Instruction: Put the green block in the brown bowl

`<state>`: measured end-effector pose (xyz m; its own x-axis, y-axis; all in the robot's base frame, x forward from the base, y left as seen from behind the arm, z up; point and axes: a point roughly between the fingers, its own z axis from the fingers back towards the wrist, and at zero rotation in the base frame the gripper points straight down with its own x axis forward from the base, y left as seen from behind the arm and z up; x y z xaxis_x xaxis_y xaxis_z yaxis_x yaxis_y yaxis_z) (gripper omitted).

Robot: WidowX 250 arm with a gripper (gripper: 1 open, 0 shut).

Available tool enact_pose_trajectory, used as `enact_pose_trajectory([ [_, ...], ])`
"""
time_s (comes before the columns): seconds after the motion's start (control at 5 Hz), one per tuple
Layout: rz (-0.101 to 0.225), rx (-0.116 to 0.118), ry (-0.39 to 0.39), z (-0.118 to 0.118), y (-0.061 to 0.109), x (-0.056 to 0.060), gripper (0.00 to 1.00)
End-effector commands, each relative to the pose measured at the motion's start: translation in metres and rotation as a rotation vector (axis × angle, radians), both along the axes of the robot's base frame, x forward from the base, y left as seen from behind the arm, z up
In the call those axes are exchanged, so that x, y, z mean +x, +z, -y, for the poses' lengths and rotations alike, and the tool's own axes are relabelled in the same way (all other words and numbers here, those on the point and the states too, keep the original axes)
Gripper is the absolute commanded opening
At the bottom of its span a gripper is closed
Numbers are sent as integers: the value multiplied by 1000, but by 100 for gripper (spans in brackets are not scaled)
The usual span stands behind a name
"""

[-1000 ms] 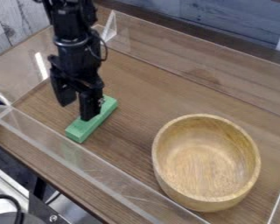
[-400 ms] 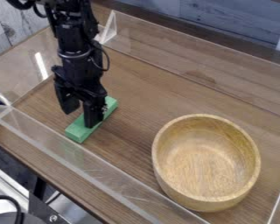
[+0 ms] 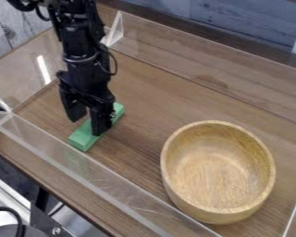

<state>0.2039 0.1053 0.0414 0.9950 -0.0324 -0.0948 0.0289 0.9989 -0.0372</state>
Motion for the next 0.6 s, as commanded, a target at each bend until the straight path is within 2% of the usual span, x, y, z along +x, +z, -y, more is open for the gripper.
enact_pose_trajectory([
  [0.0, 29, 1, 21, -5, 8, 5, 100],
  [0.4, 43, -29, 31, -1, 19, 6, 100],
])
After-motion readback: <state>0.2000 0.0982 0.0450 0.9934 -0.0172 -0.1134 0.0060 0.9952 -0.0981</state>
